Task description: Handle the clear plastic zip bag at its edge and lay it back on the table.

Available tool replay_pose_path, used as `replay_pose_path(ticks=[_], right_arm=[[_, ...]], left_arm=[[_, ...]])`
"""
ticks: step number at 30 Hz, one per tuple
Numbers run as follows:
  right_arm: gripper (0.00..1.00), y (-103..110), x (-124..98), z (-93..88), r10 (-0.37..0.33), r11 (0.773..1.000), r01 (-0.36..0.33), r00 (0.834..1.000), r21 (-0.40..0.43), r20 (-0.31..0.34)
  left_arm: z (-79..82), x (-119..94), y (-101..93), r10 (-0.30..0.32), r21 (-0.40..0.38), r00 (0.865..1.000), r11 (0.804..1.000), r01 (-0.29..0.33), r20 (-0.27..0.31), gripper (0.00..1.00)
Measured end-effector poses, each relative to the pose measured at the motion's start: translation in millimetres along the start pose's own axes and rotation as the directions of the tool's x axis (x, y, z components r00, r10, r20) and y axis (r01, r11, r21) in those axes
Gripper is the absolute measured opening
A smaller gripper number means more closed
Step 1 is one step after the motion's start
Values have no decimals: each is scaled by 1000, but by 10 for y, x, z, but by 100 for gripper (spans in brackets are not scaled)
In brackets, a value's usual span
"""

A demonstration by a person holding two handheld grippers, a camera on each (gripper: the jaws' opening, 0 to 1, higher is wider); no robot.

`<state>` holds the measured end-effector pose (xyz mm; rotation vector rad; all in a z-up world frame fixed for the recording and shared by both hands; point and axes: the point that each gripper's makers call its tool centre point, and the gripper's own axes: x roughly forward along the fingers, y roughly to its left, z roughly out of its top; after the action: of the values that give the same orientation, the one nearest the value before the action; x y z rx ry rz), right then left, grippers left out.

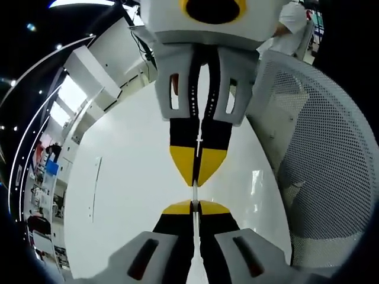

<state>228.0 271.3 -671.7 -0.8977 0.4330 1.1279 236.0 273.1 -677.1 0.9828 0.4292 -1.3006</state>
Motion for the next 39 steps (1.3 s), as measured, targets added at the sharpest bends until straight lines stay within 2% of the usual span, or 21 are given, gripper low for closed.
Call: replay_pose_path(ticks=[23, 39], right_arm=[[0, -6, -36, 5, -2, 1000, 2, 1000, -2, 19], [0, -4, -51, 18, 1, 1000, -1, 1000, 6, 26]], left_arm=[[-21, -32, 5, 0, -9, 1000, 1000, 0, 13, 0], [-83, -67, 5, 1, -17, 1000, 1000, -1, 3, 0]])
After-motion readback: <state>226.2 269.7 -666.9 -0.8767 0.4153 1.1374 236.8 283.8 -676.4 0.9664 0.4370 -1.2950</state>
